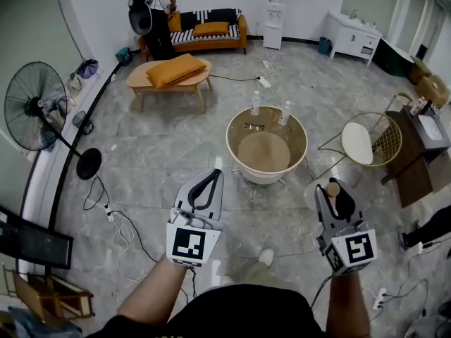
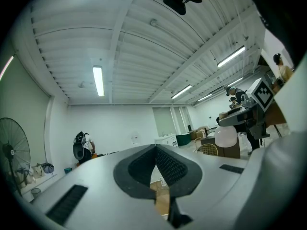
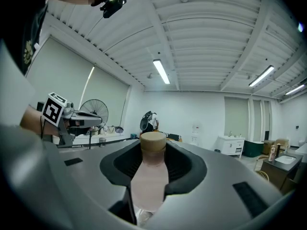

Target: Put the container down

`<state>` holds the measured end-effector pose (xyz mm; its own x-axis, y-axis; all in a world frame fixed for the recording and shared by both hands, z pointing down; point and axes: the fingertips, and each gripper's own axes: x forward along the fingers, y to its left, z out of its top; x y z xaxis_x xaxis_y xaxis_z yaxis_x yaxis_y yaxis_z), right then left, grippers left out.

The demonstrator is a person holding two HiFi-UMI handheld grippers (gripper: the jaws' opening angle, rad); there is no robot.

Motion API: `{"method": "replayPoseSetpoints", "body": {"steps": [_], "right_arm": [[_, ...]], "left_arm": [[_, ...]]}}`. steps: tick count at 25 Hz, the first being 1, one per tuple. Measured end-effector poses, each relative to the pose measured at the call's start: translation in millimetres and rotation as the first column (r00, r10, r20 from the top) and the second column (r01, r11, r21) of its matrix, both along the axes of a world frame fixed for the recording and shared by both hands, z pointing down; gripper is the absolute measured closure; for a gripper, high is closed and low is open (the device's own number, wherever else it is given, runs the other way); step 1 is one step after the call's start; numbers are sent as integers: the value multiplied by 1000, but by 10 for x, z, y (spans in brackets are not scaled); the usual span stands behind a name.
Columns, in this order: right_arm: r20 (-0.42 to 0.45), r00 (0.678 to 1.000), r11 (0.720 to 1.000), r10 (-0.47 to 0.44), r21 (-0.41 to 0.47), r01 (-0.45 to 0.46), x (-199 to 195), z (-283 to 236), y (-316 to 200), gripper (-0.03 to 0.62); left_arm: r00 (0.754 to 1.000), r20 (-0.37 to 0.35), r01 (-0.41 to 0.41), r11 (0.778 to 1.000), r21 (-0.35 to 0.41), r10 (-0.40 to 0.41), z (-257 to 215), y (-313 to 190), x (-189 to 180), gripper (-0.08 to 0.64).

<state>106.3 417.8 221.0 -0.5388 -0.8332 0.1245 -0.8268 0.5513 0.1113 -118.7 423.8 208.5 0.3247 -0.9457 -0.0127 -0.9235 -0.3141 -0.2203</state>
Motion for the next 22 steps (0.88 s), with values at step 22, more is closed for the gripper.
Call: {"method": "replayPoseSetpoints", "body": {"steps": [22], "right_arm": [[25, 999, 999, -31, -42, 32, 326, 169, -930, 442]], "left_arm": [[1000, -10, -9, 999, -37, 9, 236, -948, 421, 545]]}}
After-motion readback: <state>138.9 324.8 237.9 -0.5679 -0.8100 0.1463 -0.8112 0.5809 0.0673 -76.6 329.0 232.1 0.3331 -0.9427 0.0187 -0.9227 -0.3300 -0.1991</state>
